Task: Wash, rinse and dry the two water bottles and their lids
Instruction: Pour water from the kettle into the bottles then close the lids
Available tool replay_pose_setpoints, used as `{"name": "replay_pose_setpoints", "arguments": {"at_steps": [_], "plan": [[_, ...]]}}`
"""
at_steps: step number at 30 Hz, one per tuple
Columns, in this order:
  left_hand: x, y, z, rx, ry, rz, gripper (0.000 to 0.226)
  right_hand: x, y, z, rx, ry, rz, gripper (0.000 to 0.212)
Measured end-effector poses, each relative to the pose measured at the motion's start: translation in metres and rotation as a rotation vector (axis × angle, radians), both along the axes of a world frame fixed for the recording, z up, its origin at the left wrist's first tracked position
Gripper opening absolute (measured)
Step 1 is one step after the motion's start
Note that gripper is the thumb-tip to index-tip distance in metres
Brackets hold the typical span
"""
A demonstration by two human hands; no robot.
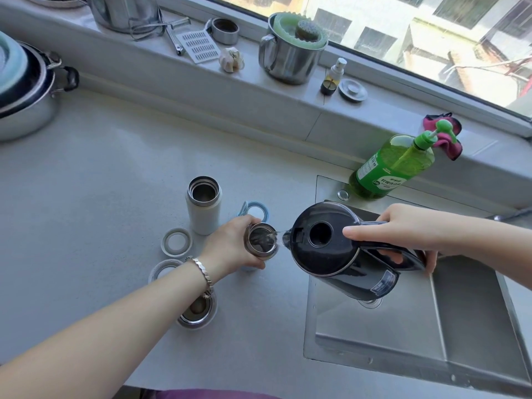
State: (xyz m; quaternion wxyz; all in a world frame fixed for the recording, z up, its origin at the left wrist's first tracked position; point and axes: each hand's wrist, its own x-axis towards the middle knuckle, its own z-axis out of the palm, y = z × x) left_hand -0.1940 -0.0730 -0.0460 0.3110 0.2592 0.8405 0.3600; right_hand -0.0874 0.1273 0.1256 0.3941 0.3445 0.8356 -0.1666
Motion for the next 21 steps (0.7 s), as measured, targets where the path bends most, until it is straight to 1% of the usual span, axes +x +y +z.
{"name": "replay_pose_setpoints", "arguments": {"at_steps": [21], "plan": [[-0.0002,-0.0014,0.0009,-0.028,0.038,-0.022,0.073,-0.0059,-0.0077,0.0049,0.044,-0.024,0.017,0.061]]}}
